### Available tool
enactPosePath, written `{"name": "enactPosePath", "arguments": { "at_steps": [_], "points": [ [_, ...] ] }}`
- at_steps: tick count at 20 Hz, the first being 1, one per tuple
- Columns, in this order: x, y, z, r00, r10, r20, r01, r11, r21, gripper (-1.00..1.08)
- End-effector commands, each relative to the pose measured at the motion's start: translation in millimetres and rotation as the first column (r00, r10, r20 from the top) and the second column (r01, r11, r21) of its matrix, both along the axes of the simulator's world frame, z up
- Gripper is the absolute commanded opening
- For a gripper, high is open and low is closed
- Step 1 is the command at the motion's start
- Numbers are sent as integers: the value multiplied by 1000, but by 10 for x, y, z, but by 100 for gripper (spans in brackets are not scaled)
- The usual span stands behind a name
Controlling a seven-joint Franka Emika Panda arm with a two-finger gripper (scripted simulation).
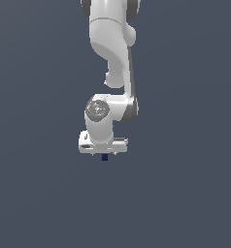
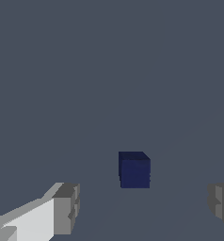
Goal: Pick up the object and move it to a goal position.
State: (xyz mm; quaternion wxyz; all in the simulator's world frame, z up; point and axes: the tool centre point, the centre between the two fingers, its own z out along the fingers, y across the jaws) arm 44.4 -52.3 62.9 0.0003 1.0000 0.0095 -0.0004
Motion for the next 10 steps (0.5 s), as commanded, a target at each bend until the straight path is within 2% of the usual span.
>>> {"name": "enactPosePath", "arguments": {
  "at_steps": [1, 10],
  "points": [
    [-2, 0, -45, 1000, 0, 0, 0, 1000, 0, 100],
    [-8, -1, -444, 1000, 0, 1, 0, 1000, 1, 100]
  ]
}}
